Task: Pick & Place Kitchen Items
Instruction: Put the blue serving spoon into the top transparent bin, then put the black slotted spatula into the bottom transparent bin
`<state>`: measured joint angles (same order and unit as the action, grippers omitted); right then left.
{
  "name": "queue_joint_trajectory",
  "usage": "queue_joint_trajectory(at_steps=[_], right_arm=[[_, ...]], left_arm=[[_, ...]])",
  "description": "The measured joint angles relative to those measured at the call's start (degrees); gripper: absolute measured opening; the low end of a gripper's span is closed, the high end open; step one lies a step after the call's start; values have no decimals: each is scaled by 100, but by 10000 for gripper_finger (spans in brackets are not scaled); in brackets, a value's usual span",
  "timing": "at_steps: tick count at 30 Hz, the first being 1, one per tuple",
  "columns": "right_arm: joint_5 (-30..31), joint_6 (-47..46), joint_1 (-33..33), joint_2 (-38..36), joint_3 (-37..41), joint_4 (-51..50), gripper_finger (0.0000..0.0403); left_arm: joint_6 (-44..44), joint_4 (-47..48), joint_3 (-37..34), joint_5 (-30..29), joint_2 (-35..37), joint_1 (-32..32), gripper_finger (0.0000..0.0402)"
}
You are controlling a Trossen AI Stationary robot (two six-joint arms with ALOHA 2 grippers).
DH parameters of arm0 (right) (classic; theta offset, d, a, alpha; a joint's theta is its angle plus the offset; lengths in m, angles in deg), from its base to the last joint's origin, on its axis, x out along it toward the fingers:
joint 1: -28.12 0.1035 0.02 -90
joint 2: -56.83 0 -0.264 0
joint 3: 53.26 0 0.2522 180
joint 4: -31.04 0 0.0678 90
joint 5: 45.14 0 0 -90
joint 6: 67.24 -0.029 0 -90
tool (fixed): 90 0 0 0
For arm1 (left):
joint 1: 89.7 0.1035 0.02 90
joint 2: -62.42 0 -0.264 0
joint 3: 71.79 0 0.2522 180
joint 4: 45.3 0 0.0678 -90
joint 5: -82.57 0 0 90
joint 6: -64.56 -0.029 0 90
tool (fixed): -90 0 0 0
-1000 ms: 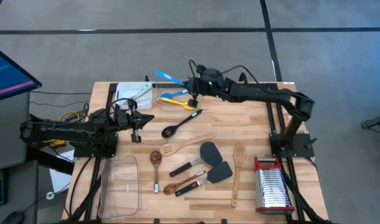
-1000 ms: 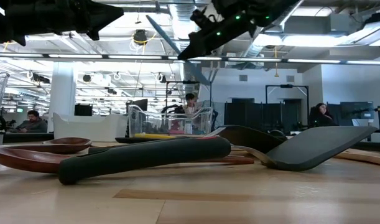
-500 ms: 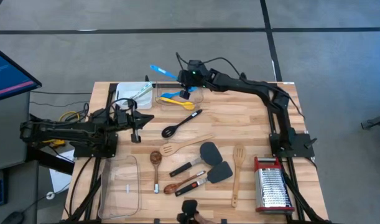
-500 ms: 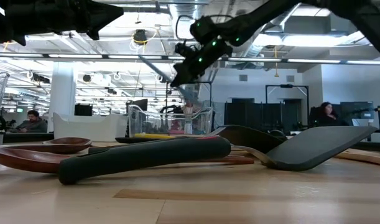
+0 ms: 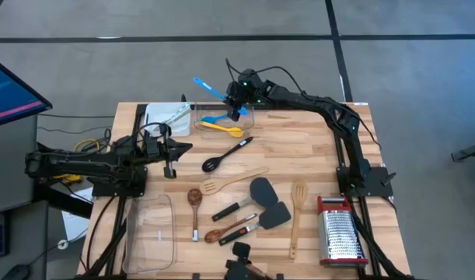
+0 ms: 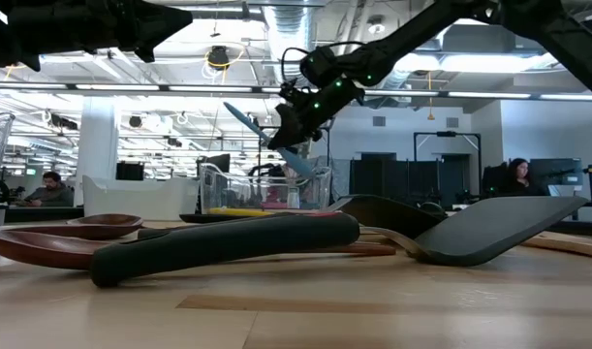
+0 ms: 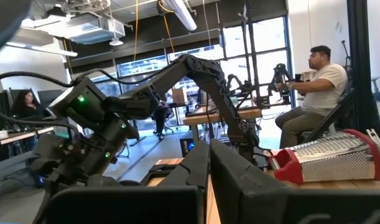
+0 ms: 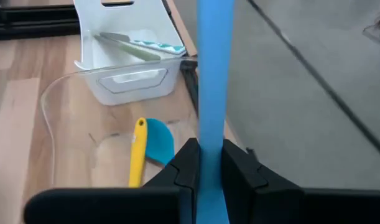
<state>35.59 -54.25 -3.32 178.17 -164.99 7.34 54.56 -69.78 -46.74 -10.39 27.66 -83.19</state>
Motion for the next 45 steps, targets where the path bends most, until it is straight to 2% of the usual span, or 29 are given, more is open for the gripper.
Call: queue_joint_trajectory(at_steps=[9,15,20,27,38,45], right_arm=[[-14,89,-2,0,0,-818,35],[-40,89,41,147,-15,-816,35],[-301,90,62,371,-9,-815,35],[-286,35,25,345,0,-897,37],[-285,-77,31,350,4,-1061,137],[-286,94,36,350,-416,-1700,159]], left_arm=[[0,0,0,1,0,0,4],[0,2,-2,1,0,0,4],[0,4,-2,11,0,0,4],[-4,3,-4,11,0,-4,4],[-4,2,-4,1,0,-4,4],[-4,2,-4,1,0,-6,4]])
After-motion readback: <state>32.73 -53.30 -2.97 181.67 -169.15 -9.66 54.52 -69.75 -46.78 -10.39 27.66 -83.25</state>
